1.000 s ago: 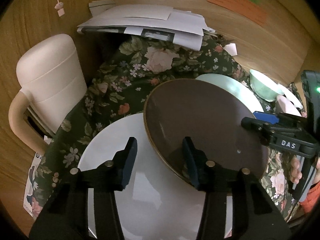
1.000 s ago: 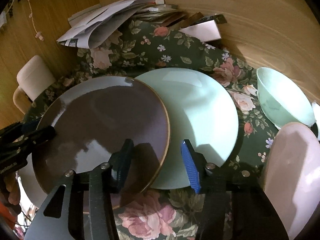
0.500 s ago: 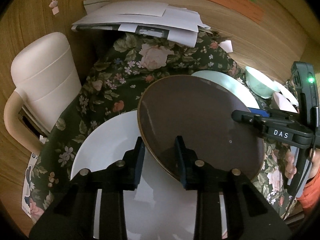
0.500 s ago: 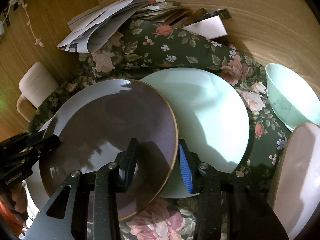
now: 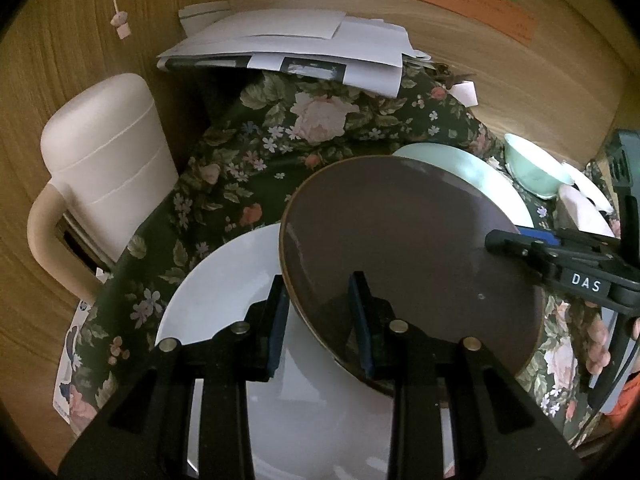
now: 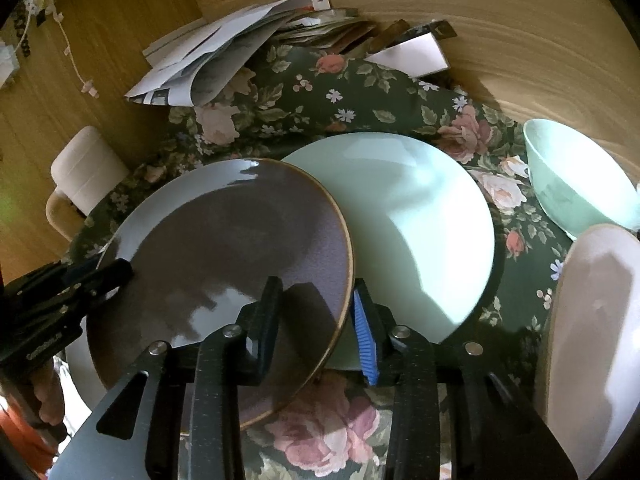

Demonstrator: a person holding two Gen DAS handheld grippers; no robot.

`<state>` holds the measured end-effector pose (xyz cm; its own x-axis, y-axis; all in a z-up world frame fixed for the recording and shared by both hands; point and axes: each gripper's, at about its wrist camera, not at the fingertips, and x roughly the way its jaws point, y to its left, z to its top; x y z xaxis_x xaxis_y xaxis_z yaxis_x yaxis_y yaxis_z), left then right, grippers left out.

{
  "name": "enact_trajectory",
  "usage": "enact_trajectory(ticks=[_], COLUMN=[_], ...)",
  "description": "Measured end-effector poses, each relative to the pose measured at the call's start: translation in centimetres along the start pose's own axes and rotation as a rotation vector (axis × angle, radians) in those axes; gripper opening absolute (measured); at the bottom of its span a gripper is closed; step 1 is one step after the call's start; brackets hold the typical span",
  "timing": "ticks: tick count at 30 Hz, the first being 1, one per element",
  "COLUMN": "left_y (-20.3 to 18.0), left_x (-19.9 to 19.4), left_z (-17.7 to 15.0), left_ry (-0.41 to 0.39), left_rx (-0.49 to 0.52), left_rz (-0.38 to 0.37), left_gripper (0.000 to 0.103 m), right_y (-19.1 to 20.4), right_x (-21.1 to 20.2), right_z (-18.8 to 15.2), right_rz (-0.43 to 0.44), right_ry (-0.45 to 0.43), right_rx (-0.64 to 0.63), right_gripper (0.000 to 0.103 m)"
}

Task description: Organize plates and bowls

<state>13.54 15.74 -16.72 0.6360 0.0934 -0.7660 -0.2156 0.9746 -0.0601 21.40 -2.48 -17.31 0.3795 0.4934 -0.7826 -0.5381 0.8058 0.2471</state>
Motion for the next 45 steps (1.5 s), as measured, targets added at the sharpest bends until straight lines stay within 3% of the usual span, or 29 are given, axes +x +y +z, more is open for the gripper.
enact_trajectory(ticks=[14,45], left_y=[-1.0,-6.0], left_x=[-1.0,-6.4], left_z=[-1.2,-3.1], left_ry=[0.015,-0.078], left_rx=[-0.015,0.047], left_rz=[-0.018,-0.088], left_gripper=[0.031,0.030], right_y=[0.2,-0.5], right_x=[-2.2,-9.5], right_z=[-1.8,-7.0], right_rz=[-0.009,-0.072], right_ry=[-0.028,-0.143], right_rx=[0.015,0.071], right_gripper=[0.030,0.030])
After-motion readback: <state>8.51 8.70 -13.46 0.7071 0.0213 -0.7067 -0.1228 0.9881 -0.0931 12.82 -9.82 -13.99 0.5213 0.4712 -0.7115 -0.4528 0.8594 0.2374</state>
